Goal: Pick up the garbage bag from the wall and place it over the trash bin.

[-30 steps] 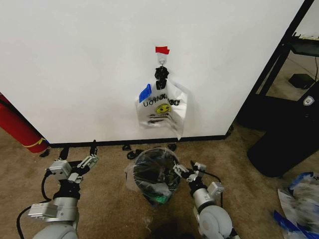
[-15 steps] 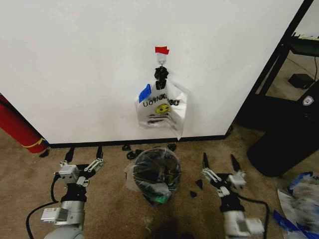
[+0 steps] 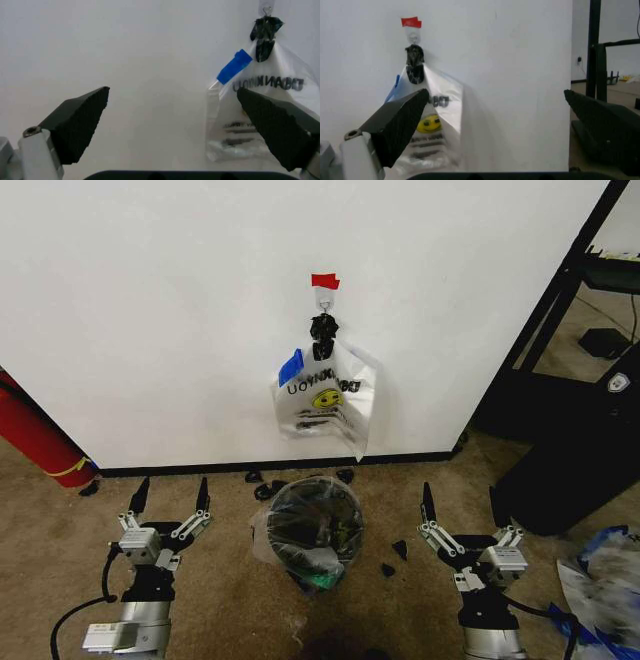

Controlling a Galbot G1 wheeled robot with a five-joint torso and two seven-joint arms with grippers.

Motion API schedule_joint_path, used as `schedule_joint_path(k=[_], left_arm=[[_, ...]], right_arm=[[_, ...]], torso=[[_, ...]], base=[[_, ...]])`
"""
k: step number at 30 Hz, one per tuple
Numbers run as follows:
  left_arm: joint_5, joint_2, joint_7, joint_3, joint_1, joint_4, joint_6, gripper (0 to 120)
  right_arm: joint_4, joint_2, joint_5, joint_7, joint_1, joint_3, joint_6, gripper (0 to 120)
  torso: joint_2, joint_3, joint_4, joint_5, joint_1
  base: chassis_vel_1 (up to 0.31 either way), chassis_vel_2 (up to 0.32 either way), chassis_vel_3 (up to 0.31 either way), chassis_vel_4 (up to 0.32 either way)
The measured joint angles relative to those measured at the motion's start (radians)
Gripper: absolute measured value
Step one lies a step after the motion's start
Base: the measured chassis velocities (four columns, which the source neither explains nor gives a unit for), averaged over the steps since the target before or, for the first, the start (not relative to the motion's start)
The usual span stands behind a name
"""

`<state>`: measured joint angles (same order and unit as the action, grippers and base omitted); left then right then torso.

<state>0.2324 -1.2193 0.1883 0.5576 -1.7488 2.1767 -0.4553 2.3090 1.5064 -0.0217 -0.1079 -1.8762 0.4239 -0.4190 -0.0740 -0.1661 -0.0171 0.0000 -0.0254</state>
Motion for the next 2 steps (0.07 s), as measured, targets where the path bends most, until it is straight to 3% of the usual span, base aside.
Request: schedule_joint_path(k=[2], left_arm=[[0.0,0.0,0.001,-0.001,0.001,-0.002,-0.001,100]], right_arm=[[0.001,0.003,0.003,0.0,-0.003,0.0,0.002,100]], torso=[[0.0,0.0,0.0,0.0001,0.0]], base=[[0.0,0.0,0.0,0.0]])
